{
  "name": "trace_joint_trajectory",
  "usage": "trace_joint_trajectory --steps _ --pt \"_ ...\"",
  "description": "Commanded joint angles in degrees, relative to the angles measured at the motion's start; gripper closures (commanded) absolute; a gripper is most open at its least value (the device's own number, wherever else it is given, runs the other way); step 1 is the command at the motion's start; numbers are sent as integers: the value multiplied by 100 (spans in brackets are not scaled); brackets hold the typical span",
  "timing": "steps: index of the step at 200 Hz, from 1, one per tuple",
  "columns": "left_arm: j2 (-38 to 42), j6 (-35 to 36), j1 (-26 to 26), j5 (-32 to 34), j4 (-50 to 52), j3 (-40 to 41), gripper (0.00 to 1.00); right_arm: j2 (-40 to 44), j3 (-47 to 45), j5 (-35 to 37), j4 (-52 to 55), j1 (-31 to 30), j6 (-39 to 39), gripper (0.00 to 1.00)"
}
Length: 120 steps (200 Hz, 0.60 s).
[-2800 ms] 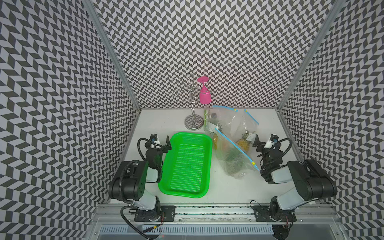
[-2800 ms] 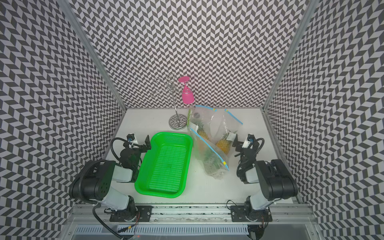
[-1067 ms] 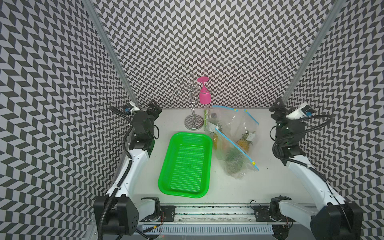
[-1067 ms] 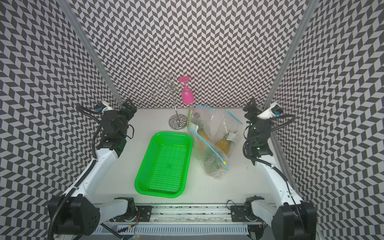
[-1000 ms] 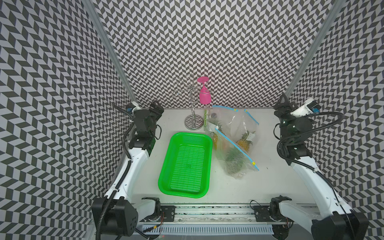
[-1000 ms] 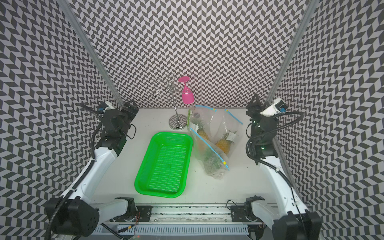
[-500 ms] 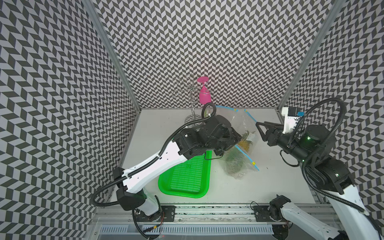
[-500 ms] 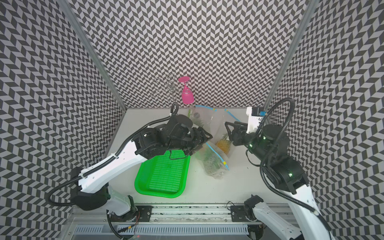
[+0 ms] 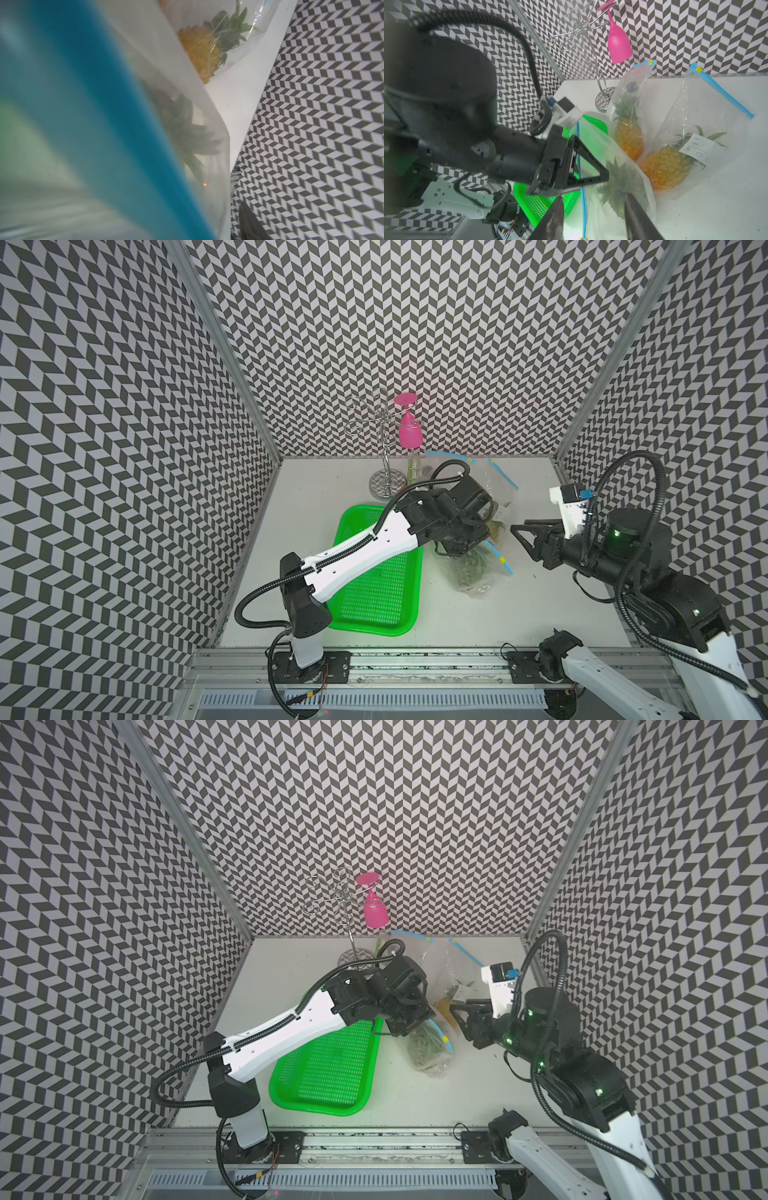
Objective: Open the zip-top bag and take out the pineapple
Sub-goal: Unzip the zipper on the zipper food storage bag.
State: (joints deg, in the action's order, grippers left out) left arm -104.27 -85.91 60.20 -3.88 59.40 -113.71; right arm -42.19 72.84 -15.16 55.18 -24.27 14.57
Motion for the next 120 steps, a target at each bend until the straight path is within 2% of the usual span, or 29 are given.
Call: trace_joint_trajectory --steps 1,20,38,72,87,120 --pt "-23 15 -202 238 318 -372 65 271 -334 -382 -391 -27 -438 60" --pt "169 85 -384 302 253 -216 73 447 -678 -575 -738 -30 -757 69" --pt "282 159 -585 197 96 -57 77 772 -1089 -917 -1236 -30 -1035 72" --pt "345 324 -840 146 40 -62 85 1249 -1683 -1131 -2017 -107 -1012 72" --pt "393 362 -915 178 36 -61 86 1427 -1947 -1064 -2337 -98 -928 71" --pt "450 492 -1075 148 28 -57 88 1085 -1831 -1043 -2182 -107 -934 70"
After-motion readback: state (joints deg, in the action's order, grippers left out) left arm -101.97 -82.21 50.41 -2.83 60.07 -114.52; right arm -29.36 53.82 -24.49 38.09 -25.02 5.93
